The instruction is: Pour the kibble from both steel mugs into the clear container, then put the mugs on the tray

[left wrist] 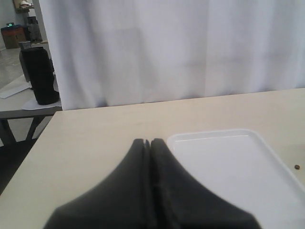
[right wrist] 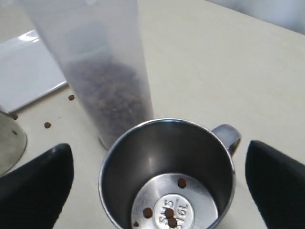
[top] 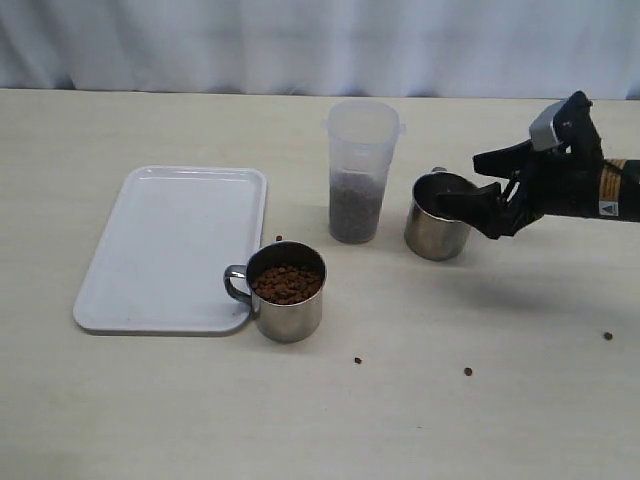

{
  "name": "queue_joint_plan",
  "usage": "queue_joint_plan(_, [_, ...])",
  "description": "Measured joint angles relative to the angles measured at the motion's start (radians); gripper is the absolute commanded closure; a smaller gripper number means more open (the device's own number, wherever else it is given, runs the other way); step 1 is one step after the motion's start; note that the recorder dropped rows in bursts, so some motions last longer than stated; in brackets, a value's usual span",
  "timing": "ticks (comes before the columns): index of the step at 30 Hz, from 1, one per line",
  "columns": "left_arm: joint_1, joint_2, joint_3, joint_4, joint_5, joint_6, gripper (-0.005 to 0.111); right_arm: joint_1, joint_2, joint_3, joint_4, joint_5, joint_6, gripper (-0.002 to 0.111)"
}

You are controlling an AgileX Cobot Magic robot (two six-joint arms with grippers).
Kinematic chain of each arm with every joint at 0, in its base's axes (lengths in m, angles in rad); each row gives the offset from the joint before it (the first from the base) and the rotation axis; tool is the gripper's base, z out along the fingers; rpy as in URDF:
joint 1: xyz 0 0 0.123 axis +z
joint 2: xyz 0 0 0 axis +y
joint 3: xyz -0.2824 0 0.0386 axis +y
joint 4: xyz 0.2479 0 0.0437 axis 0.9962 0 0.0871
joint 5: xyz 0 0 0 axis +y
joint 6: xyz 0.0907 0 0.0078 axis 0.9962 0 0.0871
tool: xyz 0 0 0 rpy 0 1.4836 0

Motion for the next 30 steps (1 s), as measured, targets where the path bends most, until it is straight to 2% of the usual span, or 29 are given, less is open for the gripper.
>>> queue_joint_plan(3, [0.000, 0.000, 0.000, 0.000, 0.000, 0.000, 0.107, 0.000, -0.052, 0.000, -0.044, 0.016, 0.101, 0.023])
queue_joint_plan(5, [0.000, 0.000, 0.000, 0.000, 0.000, 0.000, 0.107, 0.000, -0.093, 0.000, -0.077, 0.041, 0.215, 0.034])
queue_joint_plan(8, [0.000, 0.000, 0.000, 0.000, 0.000, 0.000, 0.107, 0.000, -0.169, 0.000, -0.138, 0.109, 0.408, 0.067])
queue_joint_plan(10, [0.000, 0.000, 0.000, 0.000, 0.000, 0.000, 0.107, 0.000, -0.235, 0.010, -0.181, 0.159, 0.511, 0.104])
queue_joint_plan(14, [0.000, 0.000, 0.000, 0.000, 0.000, 0.000, 0.107, 0.000, -0.386, 0.083, -0.169, 0.218, 0.597, 0.103])
queue_joint_plan(19, [0.000, 0.000, 0.000, 0.000, 0.000, 0.000, 0.107, 0.000, -0.613, 0.288, 0.003, 0.406, 0.600, 0.103])
queue_joint_plan(22, [0.000, 0.000, 0.000, 0.000, 0.000, 0.000, 0.107, 0.000, -0.841, 0.505, 0.258, 0.588, 0.445, 0.103])
queue_joint_plan(24, [0.000, 0.000, 0.000, 0.000, 0.000, 0.000, 0.107, 0.000, -0.987, 0.620, 0.372, 0.609, 0.357, 0.103])
queue_joint_plan(30, [0.000, 0.000, 0.000, 0.000, 0.000, 0.000, 0.107, 0.000, -1.396, 0.804, 0.433, 0.743, 0.336, 0.104])
